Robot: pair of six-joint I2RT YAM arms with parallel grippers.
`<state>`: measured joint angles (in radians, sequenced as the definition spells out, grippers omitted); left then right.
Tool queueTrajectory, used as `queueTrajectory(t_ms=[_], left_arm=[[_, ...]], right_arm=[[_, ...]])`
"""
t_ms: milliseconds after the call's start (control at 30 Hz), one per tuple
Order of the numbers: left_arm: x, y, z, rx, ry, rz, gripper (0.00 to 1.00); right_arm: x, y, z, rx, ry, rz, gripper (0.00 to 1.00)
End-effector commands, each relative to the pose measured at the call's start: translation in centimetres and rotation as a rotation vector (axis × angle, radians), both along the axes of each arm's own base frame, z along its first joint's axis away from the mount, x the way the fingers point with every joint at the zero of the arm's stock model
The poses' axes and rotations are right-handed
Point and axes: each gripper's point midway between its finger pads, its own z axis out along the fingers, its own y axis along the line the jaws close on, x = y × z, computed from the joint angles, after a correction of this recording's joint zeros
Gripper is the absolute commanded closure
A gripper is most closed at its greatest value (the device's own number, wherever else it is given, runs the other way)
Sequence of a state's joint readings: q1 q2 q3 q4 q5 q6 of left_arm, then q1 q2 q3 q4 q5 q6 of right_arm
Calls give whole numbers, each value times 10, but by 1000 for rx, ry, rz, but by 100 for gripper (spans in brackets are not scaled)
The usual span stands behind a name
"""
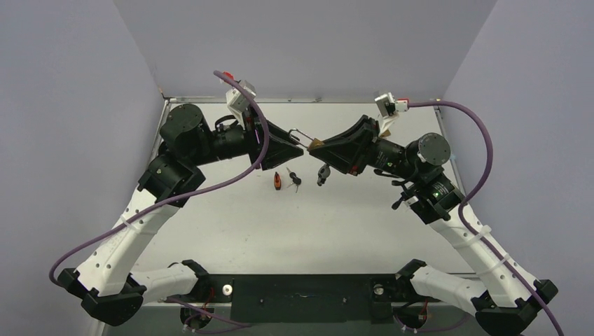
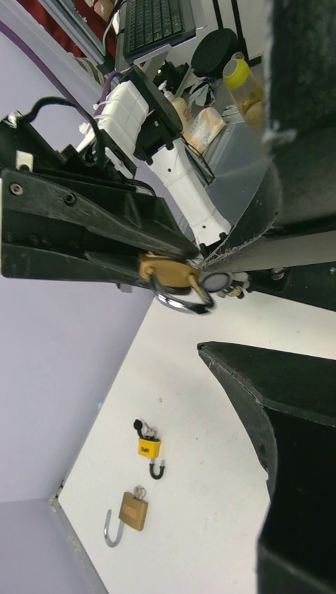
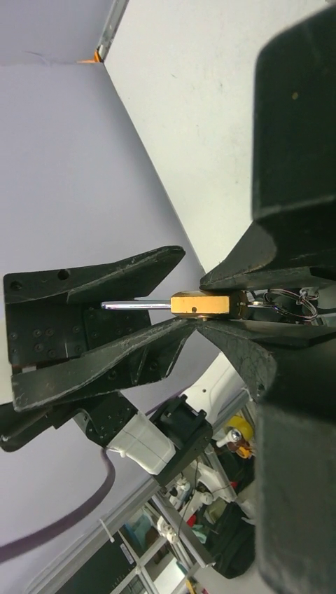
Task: Lock with the key
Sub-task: Lock the lock.
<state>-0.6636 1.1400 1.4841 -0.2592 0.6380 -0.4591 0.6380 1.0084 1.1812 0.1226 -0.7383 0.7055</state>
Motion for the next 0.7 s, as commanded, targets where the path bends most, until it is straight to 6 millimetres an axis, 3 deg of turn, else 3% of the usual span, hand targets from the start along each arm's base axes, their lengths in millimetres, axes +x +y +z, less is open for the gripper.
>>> queueTrajectory(t_ms=[0, 200, 467, 667], left_arm=[[-11, 13, 9, -3, -15, -42, 61], [-8, 19, 16, -56, 1, -71, 61], [-20, 19, 26, -89, -44, -156, 61], [-14, 18, 26, -94, -41, -156, 61]], right_arm=[[-12, -15, 32, 89, -107, -15, 100], [-15, -13, 22, 66, -96, 11, 100], [-14, -8, 12, 46, -74, 30, 100], [-16, -3, 10, 40, -68, 48, 100]])
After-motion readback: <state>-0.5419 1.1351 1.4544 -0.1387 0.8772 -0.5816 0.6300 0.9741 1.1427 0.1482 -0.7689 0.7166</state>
